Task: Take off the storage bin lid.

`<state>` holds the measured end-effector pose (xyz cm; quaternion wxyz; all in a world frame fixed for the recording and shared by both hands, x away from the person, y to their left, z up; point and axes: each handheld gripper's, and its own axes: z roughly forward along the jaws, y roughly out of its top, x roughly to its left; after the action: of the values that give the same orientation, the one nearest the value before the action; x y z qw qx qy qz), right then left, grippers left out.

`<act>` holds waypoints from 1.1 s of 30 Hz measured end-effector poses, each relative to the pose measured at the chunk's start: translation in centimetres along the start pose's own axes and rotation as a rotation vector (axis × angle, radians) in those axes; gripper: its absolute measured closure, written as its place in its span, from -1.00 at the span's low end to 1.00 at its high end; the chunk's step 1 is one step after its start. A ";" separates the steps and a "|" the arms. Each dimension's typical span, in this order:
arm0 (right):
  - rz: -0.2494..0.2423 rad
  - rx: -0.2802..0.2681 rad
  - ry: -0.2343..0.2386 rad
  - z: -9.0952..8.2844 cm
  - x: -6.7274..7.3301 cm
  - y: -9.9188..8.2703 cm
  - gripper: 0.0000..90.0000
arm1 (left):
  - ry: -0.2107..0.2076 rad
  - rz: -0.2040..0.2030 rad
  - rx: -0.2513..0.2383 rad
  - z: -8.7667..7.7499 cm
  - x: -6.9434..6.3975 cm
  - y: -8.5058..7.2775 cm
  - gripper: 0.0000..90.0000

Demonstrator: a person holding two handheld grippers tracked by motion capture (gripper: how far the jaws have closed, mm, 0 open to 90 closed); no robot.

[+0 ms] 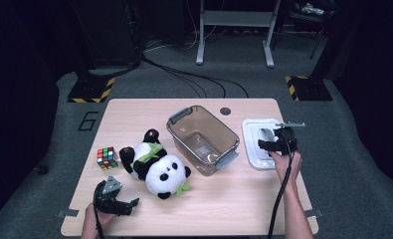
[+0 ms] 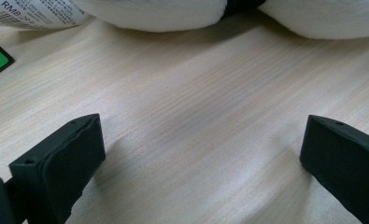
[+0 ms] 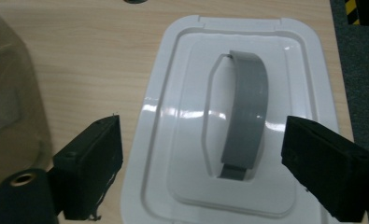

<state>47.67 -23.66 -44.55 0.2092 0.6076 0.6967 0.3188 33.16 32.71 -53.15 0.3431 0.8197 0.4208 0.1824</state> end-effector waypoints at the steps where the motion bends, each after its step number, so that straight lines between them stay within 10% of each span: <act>1: -0.010 -0.002 0.008 -0.2 0.2 -0.2 -0.81 | 0.001 -0.004 0.001 0.0 0.0 0.0 -1.00; 18: -0.125 -0.022 0.134 -2.7 5.2 -7.2 -1.00 | -0.001 -0.005 0.000 0.0 0.0 0.0 -1.00; 33: -0.186 0.006 0.120 -1.2 7.1 -13.5 -1.00 | -0.018 0.015 0.015 0.0 0.2 0.2 -1.00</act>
<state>35.99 -17.72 -52.49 0.1939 0.5209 0.7623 0.3316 33.37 32.82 -52.99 0.3395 0.8270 0.4128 0.1744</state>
